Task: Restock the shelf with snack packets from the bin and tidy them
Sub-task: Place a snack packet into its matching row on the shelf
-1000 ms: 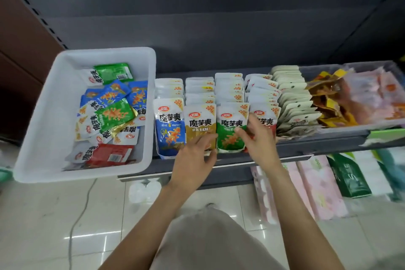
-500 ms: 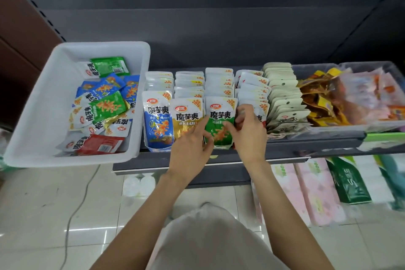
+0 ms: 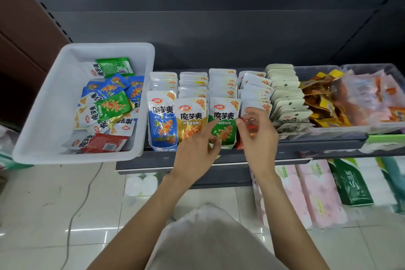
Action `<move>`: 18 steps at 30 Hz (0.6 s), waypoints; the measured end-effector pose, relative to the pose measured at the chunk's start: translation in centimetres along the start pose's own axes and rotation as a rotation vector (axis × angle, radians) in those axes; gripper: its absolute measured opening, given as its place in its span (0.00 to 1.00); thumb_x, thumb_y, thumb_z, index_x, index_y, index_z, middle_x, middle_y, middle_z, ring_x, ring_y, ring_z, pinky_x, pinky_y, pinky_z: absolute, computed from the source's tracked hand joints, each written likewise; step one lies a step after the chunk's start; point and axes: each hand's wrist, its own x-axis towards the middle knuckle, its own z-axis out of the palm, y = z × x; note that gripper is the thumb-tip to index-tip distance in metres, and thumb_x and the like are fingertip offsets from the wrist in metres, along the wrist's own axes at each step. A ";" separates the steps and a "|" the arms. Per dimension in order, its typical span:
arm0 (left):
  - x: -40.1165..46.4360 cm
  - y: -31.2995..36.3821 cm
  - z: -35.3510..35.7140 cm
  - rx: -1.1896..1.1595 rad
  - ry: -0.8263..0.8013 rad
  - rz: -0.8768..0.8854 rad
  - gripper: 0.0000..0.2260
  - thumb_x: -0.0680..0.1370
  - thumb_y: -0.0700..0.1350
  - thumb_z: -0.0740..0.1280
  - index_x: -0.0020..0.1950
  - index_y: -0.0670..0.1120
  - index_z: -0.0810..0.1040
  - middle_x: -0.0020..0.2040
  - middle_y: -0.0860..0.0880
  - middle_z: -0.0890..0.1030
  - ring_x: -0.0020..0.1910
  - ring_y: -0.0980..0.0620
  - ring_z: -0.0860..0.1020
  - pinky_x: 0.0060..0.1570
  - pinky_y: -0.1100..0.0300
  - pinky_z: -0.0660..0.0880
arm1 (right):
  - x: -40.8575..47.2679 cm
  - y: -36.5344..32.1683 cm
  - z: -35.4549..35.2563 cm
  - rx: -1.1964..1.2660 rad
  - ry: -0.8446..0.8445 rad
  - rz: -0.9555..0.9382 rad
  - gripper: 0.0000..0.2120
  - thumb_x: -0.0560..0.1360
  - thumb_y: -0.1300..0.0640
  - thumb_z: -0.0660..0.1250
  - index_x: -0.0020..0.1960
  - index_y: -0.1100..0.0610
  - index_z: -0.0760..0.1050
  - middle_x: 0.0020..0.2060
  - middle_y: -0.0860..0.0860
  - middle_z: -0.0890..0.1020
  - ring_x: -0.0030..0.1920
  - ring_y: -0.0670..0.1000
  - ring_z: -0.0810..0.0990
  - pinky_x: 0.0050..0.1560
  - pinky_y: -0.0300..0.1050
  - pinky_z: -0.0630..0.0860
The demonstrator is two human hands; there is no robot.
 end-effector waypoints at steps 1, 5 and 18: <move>-0.4 0.1 -0.7 -0.040 0.061 0.040 0.17 0.78 0.52 0.61 0.66 0.51 0.71 0.44 0.56 0.83 0.35 0.57 0.80 0.34 0.54 0.78 | -0.4 -0.8 -0.2 0.051 0.025 -0.024 0.09 0.76 0.59 0.68 0.55 0.56 0.74 0.43 0.43 0.79 0.43 0.36 0.77 0.43 0.28 0.71; -2.7 -1.6 -5.1 -0.152 0.392 0.118 0.09 0.78 0.51 0.61 0.46 0.48 0.78 0.38 0.54 0.80 0.34 0.60 0.75 0.32 0.58 0.74 | -1.3 -4.9 0.5 0.164 -0.011 -0.158 0.05 0.78 0.59 0.65 0.52 0.59 0.76 0.41 0.43 0.79 0.42 0.39 0.77 0.42 0.29 0.70; -1.1 -24.4 -18.9 -0.058 0.285 -0.464 0.13 0.74 0.41 0.69 0.58 0.45 0.76 0.52 0.46 0.78 0.46 0.48 0.79 0.49 0.51 0.76 | 1.4 -15.9 23.7 -0.271 -0.805 -0.518 0.15 0.78 0.58 0.62 0.65 0.56 0.72 0.61 0.51 0.75 0.62 0.51 0.71 0.62 0.43 0.65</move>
